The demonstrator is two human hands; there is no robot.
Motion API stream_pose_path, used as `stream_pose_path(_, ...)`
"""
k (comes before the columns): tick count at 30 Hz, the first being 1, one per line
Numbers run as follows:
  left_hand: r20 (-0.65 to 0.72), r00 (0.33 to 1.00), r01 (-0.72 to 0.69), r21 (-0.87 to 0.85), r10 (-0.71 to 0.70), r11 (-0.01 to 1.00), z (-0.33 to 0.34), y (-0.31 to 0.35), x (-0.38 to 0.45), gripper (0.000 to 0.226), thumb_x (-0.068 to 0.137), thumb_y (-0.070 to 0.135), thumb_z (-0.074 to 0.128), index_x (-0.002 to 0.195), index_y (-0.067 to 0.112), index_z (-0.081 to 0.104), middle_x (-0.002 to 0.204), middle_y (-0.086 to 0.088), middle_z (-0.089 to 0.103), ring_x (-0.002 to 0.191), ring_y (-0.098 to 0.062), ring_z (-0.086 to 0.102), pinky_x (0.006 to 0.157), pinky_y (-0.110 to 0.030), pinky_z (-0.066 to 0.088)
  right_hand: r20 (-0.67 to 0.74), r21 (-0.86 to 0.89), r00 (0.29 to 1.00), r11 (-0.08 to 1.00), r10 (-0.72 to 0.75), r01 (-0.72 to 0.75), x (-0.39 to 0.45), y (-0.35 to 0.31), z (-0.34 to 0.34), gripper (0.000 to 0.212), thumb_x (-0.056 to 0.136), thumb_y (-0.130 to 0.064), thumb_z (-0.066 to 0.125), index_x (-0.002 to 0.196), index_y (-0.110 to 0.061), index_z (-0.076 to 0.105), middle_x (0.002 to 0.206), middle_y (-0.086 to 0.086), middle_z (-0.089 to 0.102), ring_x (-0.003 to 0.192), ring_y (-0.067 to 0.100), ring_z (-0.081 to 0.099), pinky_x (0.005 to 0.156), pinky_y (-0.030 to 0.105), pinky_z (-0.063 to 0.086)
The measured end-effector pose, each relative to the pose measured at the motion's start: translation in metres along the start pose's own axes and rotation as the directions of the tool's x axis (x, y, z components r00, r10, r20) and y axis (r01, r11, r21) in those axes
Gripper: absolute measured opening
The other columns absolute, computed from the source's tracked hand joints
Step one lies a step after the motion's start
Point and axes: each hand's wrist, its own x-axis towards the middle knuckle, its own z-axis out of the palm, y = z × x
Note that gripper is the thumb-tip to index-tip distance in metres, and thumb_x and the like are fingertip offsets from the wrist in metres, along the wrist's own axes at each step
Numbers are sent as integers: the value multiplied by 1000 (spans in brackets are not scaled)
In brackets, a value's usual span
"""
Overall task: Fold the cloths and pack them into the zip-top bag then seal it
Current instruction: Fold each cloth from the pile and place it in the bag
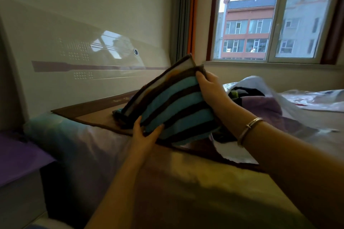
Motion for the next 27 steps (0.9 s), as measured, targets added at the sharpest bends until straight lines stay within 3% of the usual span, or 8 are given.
stream_pose_path(3, -5, 1000, 8, 49, -8, 999, 7, 6, -10, 92, 79, 38, 69, 150, 29, 13, 154, -9, 27, 137, -29, 34, 109, -51, 37, -43, 30, 988, 989, 149, -147, -13, -15, -42, 21, 103, -24, 37, 99, -15, 55, 78, -3, 54, 70, 7, 51, 54, 13, 46)
stream_pose_path(7, 78, 996, 29, 124, -39, 992, 21, 6, -22, 87, 79, 33, 73, 149, 23, 22, 150, -7, 34, 134, -26, 39, 108, -47, 39, -149, -144, 963, 959, 223, -245, -42, -12, -101, 43, 102, -31, 38, 132, -3, 50, 126, 13, 58, 112, 30, 54, 86, 28, 38)
stream_pose_path(10, 153, 982, 72, 257, -114, 964, 40, -5, -31, 83, 84, 15, 71, 150, 13, 21, 150, -9, 34, 134, -25, 38, 105, -33, 38, -205, -152, 924, 922, 324, -357, -72, 8, -145, 43, 101, -32, 39, 135, -6, 48, 125, 14, 54, 100, 24, 49, 77, 23, 33)
stream_pose_path(12, 204, 955, 136, 337, -213, 932, 50, -16, -36, 83, 82, 14, 73, 148, 13, 23, 144, -8, 37, 128, -24, 41, 93, -28, 42, -282, -169, 883, 887, 375, -431, -93, 27, -170, 44, 101, -31, 40, 135, -3, 48, 131, 18, 52, 110, 29, 49, 74, 20, 27)
stream_pose_path(15, 135, 924, 272, 427, -358, 862, 56, -36, -38, 85, 67, 26, 85, 134, 12, 34, 137, -13, 44, 121, -29, 47, 96, -41, 47, -389, -150, 799, 824, 459, -547, -117, 56, -201, 44, 102, -27, 41, 134, 2, 47, 135, 22, 50, 121, 33, 48, 75, 23, 27)
stream_pose_path(17, 112, 897, 353, 401, -428, 845, 62, -47, -37, 69, 71, 20, 82, 124, 8, 39, 130, -14, 48, 120, -33, 49, 97, -46, 48, -427, -157, 769, 798, 476, -581, -127, 72, -212, 41, 101, -25, 42, 130, 3, 51, 131, 23, 53, 109, 30, 52, 76, 22, 29)
stream_pose_path(21, 190, 837, 427, 359, -513, 830, 81, -57, -44, 48, 82, 13, 72, 124, 4, 51, 120, -15, 59, 108, -30, 58, 89, -39, 50, -430, -218, 774, 778, 465, -589, -138, 95, -224, 38, 101, -25, 43, 127, 0, 55, 124, 22, 58, 94, 21, 48, 80, 25, 33)
stream_pose_path(27, 286, 737, 489, 400, -612, 775, 90, -52, -50, 45, 82, 24, 73, 120, 7, 57, 118, -13, 61, 103, -29, 60, 88, -40, 51, -401, -416, 840, 745, 365, -522, -153, 98, -222, 36, 100, -28, 44, 126, -8, 58, 124, 19, 60, 115, 33, 54, 92, 32, 38)
